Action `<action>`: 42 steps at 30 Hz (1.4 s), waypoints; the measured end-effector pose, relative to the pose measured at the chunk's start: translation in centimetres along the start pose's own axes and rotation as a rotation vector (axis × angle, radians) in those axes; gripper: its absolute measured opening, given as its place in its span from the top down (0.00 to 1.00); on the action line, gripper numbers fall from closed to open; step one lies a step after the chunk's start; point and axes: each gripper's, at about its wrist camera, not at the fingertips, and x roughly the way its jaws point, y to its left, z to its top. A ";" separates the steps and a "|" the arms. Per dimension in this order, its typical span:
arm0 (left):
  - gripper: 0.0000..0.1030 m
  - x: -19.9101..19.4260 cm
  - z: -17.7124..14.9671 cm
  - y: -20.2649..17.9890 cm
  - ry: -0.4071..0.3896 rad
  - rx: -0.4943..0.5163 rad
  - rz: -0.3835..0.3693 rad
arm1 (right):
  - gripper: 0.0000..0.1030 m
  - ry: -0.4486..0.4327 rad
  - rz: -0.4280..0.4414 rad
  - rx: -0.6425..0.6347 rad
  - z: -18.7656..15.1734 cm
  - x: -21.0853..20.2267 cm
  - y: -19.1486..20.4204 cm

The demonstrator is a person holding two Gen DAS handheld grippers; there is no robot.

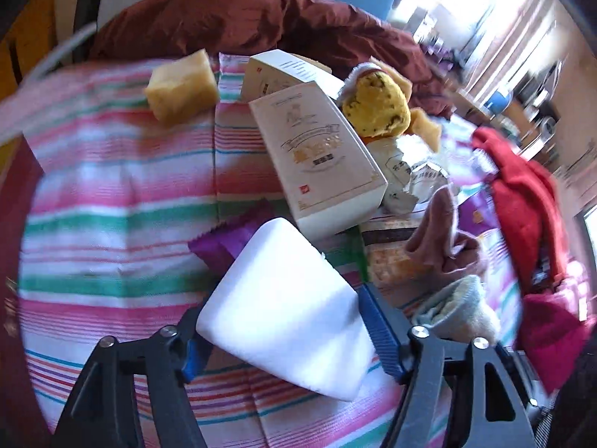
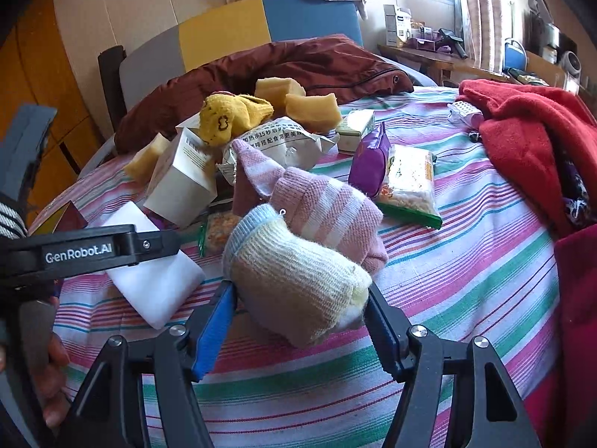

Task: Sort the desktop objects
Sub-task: 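Move the right tool to the cream sock while the left tool approaches the white sponge block, then grasp the cream knit sock with the right tool while the left tool grasps the white block, then carry both items into the gold tray and open both tools to release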

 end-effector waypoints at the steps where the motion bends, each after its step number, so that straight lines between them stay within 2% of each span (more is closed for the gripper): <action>1: 0.33 -0.2 -0.2 0.3 -0.005 0.000 -0.006 | 0.34 -0.002 0.003 0.001 0.0 -0.1 -0.1; 10: 0.40 -2.3 -2.3 3.0 -0.024 0.005 -0.024 | 0.35 0.000 0.011 -0.015 -0.2 -0.3 0.3; 18: 0.60 -3.4 -2.9 5.3 -0.012 -0.082 -0.142 | 0.35 0.015 0.044 -0.059 -0.5 -0.5 2.0; 23: 0.66 -4.3 -3.4 5.5 -0.017 -0.072 -0.185 | 0.36 0.032 0.076 -0.073 -0.8 -0.6 3.1; 31: 0.83 -6.1 -4.2 5.1 -0.026 -0.030 -0.285 | 0.36 0.034 0.090 -0.091 -0.8 -1.6 4.3; 36: 0.83 -7.9 -4.6 5.1 -0.064 0.004 -0.310 | 0.37 0.045 0.120 -0.075 -0.8 -1.9 5.1; 42: 0.83 -10.1 -4.6 7.1 -0.109 -0.023 -0.319 | 0.37 0.030 0.134 -0.122 -0.3 -3.0 7.5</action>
